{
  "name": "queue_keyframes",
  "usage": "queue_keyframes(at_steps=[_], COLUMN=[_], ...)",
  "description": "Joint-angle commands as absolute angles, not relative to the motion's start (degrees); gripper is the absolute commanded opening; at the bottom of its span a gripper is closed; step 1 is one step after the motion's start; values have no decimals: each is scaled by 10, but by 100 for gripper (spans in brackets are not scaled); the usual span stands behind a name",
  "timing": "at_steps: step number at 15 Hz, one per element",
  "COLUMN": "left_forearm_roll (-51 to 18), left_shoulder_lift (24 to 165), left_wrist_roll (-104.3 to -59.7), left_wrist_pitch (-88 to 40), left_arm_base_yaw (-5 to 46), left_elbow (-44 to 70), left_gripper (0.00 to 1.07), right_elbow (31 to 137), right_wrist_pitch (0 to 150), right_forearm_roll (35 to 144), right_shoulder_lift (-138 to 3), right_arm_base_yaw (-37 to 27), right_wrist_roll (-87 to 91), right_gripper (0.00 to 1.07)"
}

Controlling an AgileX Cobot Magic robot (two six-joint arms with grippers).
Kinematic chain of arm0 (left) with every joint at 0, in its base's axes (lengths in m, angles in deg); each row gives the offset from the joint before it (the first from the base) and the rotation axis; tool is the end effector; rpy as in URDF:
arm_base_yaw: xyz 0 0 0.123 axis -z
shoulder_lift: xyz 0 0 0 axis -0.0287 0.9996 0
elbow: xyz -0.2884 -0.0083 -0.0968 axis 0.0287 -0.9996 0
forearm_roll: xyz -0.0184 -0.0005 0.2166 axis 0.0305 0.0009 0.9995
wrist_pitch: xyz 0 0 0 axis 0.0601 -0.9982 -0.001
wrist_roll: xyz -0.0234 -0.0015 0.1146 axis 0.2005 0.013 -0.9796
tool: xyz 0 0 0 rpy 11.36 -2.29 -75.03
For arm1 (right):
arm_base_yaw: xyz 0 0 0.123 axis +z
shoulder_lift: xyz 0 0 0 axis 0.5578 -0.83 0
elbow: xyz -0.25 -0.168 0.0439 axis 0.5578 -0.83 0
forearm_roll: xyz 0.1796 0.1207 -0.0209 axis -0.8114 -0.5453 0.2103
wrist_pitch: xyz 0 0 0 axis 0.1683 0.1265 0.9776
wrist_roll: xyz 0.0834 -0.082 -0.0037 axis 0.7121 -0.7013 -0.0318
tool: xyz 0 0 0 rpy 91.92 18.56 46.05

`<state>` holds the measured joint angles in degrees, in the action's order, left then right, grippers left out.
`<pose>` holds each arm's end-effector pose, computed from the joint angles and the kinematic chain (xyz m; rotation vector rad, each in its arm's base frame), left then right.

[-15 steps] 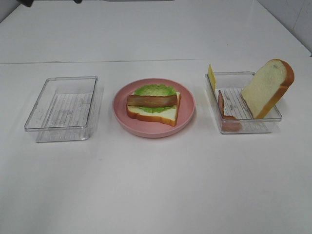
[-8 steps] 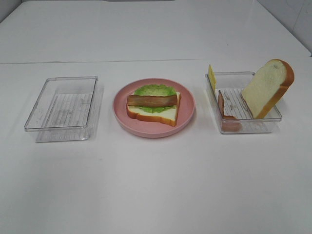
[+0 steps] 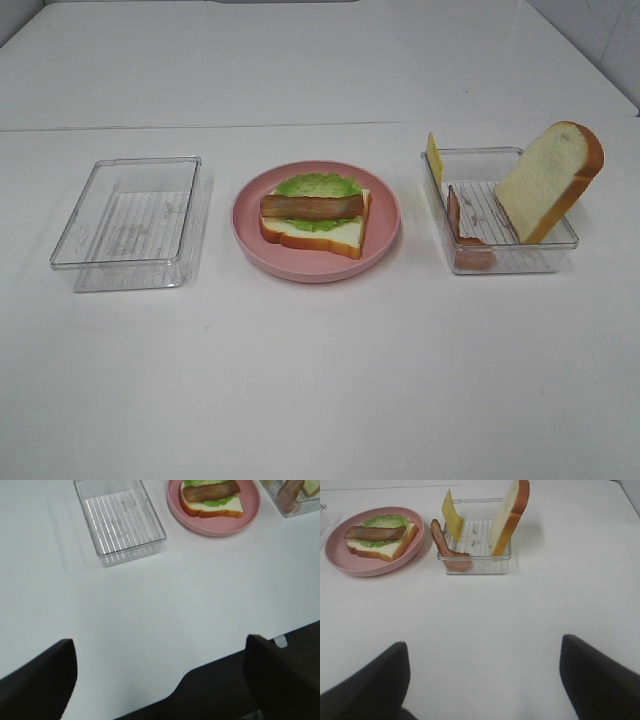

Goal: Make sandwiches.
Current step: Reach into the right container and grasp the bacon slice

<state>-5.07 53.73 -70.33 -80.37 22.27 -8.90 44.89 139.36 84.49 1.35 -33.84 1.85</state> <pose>0.0192 -0.0137 0.3370 0.2579 2.2995 -0.3274 -0.0333 0.0087 0.2489 -0.0894 2.0361 0.0510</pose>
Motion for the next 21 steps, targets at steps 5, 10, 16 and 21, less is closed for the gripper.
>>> queue_keyframes(at_steps=[5,10,16,21], left_forearm_roll=[-47,-44,-52,-52], left_shoulder_lift=[357,290,261,241], left_wrist_roll=[-769,-769,-797,-793], left_wrist_pitch=[-717,-715,-734,-734], left_arm_base_yaw=[223,223,223,223], left_elbow=[-249,-275,-288,-288], left_gripper=[86,86,85,85], right_elbow=[448,449,476,590], right_wrist_pitch=[1388,1387,1253,1245], right_forearm_roll=[841,839,783,693], right_shoulder_lift=[19,14,-192,-489], right_arm_base_yaw=[-342,-342,-342,-342], right_wrist_roll=[12,15,20,-73], right_gripper=[77,77,77,77])
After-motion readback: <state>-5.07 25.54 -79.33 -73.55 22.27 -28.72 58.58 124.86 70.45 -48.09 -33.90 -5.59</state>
